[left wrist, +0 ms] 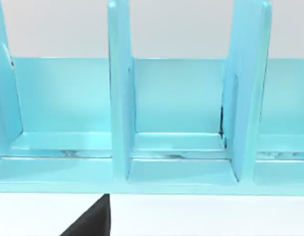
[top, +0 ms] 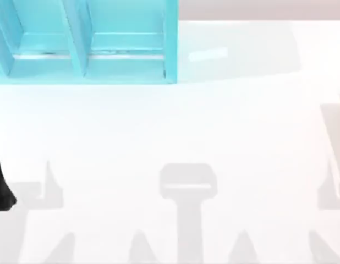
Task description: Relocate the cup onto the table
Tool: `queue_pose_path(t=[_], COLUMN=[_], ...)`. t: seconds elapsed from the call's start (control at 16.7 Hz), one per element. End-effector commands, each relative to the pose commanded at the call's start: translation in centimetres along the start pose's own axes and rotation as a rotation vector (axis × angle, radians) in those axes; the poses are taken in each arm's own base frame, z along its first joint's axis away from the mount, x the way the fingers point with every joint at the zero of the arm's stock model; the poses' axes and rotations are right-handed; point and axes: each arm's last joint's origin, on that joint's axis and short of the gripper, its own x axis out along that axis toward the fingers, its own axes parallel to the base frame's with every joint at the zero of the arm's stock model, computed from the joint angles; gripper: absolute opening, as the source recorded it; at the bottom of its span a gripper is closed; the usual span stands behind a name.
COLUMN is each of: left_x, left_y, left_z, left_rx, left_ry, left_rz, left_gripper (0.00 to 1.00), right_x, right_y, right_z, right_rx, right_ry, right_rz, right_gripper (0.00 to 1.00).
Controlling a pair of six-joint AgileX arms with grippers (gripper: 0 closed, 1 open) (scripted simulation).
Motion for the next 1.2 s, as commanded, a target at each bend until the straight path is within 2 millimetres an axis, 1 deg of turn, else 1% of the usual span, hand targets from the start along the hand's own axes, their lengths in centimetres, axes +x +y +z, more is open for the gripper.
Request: queue_pose_path(t=[0.18, 0.3, 0.42, 0.6, 0.72, 0.9, 1.02, 1.2], left_x=[0.0, 0.0, 0.0, 0.0, 0.0, 0.0, 0.0, 0.0], left_y=[0.0, 0.0, 0.0, 0.0, 0.0, 0.0, 0.0, 0.0], left_z=[0.0, 0.0, 0.0, 0.0, 0.0, 0.0, 0.0, 0.0], left_rx=[0.000, 0.000, 0.000, 0.000, 0.000, 0.000, 0.000, 0.000], left_ry=[0.000, 0.000, 0.000, 0.000, 0.000, 0.000, 0.000, 0.000], left_rz=[0.000, 0.000, 0.000, 0.000, 0.000, 0.000, 0.000, 0.000], left_gripper=[1.00, 1.00, 1.00, 1.00, 1.00, 1.00, 1.00, 1.00], right_x=[0.0, 0.0, 0.2, 1.2, 2.6, 5.6, 7.7, 10.5], right_y=[-0.1, -0.4, -0.8, -2.0, -3.1, -5.7, -7.9, -11.6], right_z=[0.2, 1.1, 2.6, 5.5, 7.4, 9.6, 10.3, 10.4], right_rx=[-0.006, -0.032, -0.071, -0.133, -0.162, -0.171, -0.152, -0.097], right_ry=[0.012, 0.066, 0.163, 0.387, 0.577, 0.884, 1.080, 1.325], right_rz=[-0.006, -0.033, -0.073, -0.137, -0.168, -0.179, -0.162, -0.109], right_gripper=[1.00, 1.00, 1.00, 1.00, 1.00, 1.00, 1.00, 1.00])
